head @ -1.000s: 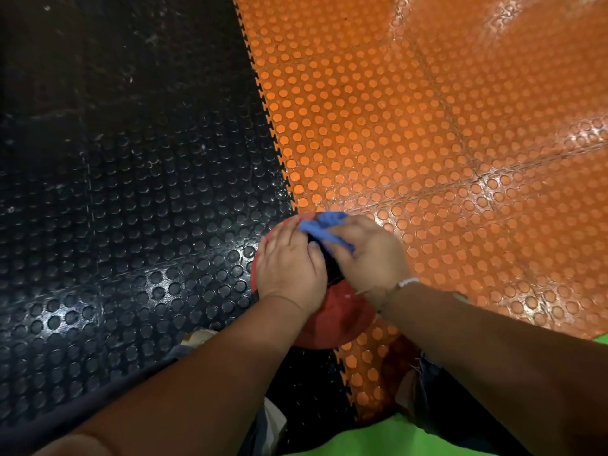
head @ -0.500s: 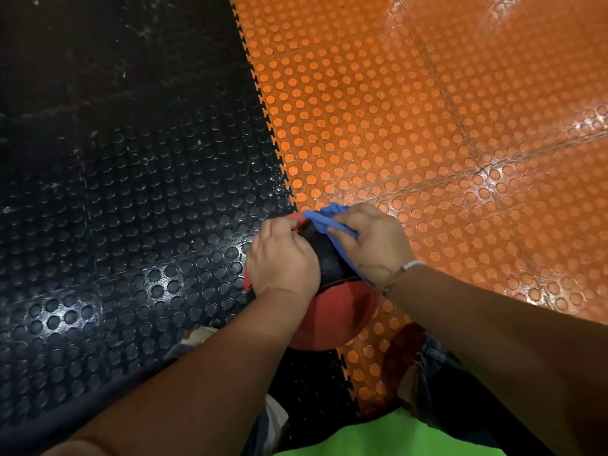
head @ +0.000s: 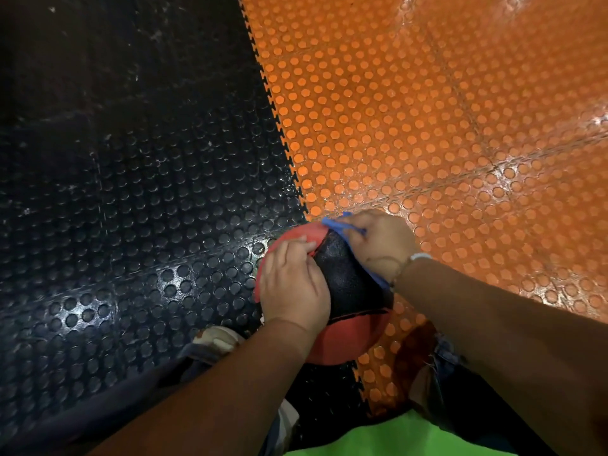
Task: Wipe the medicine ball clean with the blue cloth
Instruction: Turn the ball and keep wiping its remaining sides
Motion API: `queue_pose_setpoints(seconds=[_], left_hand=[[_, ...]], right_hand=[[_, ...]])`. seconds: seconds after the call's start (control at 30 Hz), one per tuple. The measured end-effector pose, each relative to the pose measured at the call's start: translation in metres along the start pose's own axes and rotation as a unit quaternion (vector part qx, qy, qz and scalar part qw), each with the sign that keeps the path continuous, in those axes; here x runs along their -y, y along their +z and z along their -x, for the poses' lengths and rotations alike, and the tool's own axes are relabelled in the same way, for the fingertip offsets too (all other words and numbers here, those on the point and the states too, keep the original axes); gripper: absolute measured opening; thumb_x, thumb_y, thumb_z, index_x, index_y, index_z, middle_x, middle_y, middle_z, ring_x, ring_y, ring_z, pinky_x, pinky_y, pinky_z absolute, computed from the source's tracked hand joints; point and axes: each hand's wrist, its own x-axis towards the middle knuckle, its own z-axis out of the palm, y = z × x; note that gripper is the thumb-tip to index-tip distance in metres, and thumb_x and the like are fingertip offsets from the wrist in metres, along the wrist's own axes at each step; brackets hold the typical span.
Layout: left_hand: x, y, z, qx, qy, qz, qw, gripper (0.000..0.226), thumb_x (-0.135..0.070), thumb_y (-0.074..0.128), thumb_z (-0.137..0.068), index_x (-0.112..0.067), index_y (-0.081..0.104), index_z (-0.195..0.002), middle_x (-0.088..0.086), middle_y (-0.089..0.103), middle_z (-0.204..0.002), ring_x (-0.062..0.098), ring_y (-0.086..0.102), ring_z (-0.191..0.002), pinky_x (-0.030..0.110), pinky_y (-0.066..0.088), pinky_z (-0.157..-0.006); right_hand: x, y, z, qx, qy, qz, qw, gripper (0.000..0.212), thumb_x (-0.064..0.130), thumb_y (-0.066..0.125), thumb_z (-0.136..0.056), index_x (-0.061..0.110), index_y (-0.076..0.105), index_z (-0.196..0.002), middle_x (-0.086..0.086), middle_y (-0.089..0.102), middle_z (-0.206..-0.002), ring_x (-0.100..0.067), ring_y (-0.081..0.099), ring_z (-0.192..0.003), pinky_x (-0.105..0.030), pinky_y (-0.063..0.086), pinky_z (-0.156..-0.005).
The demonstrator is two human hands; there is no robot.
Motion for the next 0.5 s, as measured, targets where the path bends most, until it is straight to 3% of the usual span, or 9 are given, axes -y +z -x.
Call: queue_pose_setpoints(seconds=[0.03,0.1,0.23,0.33,0.4,0.5], left_hand=[[-0.003,0.001,0.000,-0.001,0.003,-0.003,1.000,0.041,-0.025,0.029,-0.083,-0.015,0.065,-0.097,0.000,0.064,-0.105,0.024,0.055,-0.099,0.036,0.043,-0.090],[-0.011,0.004,0.000,0.007,0.002,-0.012,1.000,0.043,-0.027,0.027,-0.082,-0.016,0.066,-0.097,-0.001,0.064,-0.105,0.023,0.054,-0.099,0.034,0.041,-0.088],[-0.019,0.004,-0.007,0.050,-0.009,-0.074,0.996,0.032,-0.025,0.033,-0.085,-0.014,0.059,-0.098,0.004,0.059,-0.103,0.029,0.051,-0.099,0.039,0.040,-0.086],[-0.018,0.006,-0.016,0.081,-0.012,-0.071,0.994,0.032,-0.025,0.032,-0.087,-0.011,0.056,-0.103,0.007,0.056,-0.110,0.029,0.047,-0.107,0.036,0.033,-0.092],[-0.020,0.005,-0.022,0.060,-0.001,-0.048,0.997,0.034,-0.023,0.031,-0.084,-0.013,0.059,-0.101,0.005,0.059,-0.110,0.027,0.049,-0.107,0.033,0.032,-0.091],[-0.024,0.007,-0.029,0.086,-0.021,-0.035,0.995,0.024,-0.014,0.039,-0.092,-0.017,0.058,-0.107,0.000,0.058,-0.115,0.021,0.046,-0.111,0.029,0.030,-0.092]], right_hand=[[-0.006,-0.002,-0.007,0.014,0.050,-0.004,0.999,0.029,0.023,0.048,-0.094,0.025,0.064,-0.118,-0.001,0.065,-0.116,-0.019,0.058,-0.076,-0.021,0.040,-0.069],[-0.006,-0.007,-0.017,0.045,0.086,0.034,0.995,0.028,0.022,0.047,-0.094,0.021,0.067,-0.114,-0.008,0.068,-0.106,-0.022,0.056,-0.076,-0.024,0.042,-0.067],[0.031,-0.007,0.005,0.036,-0.044,0.075,0.996,0.029,0.025,0.045,-0.094,0.027,0.064,-0.116,-0.002,0.060,-0.122,-0.024,0.056,-0.107,-0.028,0.045,-0.085],[0.038,-0.008,0.020,0.000,-0.071,0.054,0.996,0.029,0.026,0.045,-0.093,0.025,0.066,-0.112,-0.004,0.059,-0.118,-0.026,0.057,-0.103,-0.032,0.047,-0.084],[0.024,-0.006,0.007,-0.020,-0.039,0.061,0.997,0.028,0.023,0.048,-0.091,0.023,0.067,-0.112,-0.008,0.062,-0.113,-0.030,0.059,-0.099,-0.033,0.049,-0.082],[0.008,-0.011,-0.022,-0.013,0.081,0.048,0.995,0.026,0.020,0.048,-0.091,0.018,0.068,-0.107,-0.012,0.067,-0.106,-0.028,0.057,-0.083,-0.027,0.044,-0.069]])
